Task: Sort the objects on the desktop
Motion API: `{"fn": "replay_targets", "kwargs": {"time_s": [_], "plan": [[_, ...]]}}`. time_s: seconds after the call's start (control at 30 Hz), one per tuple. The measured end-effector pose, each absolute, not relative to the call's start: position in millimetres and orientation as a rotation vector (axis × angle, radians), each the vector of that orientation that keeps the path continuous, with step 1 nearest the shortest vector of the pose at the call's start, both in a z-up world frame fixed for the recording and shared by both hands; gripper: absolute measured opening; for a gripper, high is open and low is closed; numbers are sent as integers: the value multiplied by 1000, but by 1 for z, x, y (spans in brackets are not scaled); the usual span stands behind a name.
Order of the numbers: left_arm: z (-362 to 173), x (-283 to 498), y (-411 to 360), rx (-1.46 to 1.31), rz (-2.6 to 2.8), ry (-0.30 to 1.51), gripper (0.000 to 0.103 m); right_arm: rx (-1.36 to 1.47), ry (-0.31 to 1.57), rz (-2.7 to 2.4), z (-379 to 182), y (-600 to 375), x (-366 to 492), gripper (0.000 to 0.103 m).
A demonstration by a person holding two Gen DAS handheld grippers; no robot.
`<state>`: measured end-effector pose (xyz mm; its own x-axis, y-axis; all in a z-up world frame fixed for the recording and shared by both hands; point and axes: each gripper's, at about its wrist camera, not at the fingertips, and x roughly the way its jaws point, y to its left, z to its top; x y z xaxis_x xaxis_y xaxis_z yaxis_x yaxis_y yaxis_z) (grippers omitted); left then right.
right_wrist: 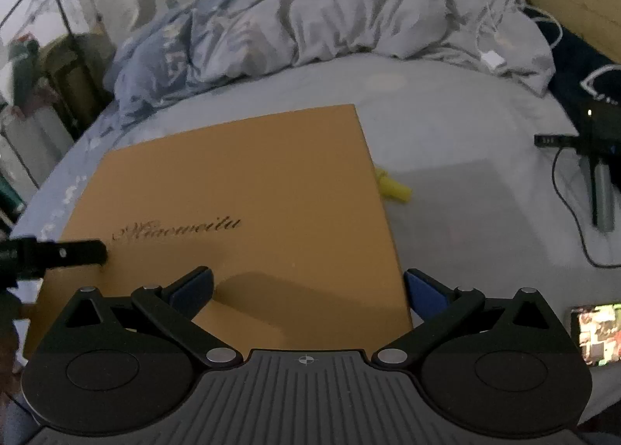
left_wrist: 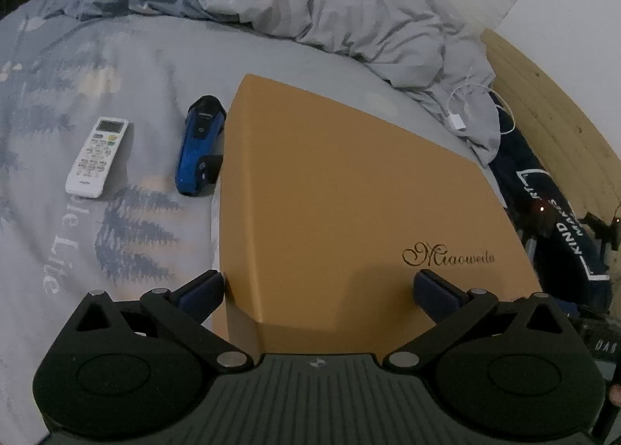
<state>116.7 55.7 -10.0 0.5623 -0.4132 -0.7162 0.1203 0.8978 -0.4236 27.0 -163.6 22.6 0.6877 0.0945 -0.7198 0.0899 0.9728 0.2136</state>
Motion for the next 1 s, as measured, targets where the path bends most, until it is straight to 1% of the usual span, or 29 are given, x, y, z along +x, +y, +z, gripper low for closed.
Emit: {"fn": "replay_targets", "kwargs": {"time_s": [0.37, 0.5, 1.0], "plan": [[-14, 110, 58, -393, -292, 915, 103, 245, 807, 12, 21, -167, 29, 103], [-16, 105, 53, -340, -236, 949, 103, 229, 825, 32, 21, -166, 27, 103], [-17, 73, 53, -300, -237, 1003, 103, 157, 819, 61, 23, -155, 14, 103]]}}
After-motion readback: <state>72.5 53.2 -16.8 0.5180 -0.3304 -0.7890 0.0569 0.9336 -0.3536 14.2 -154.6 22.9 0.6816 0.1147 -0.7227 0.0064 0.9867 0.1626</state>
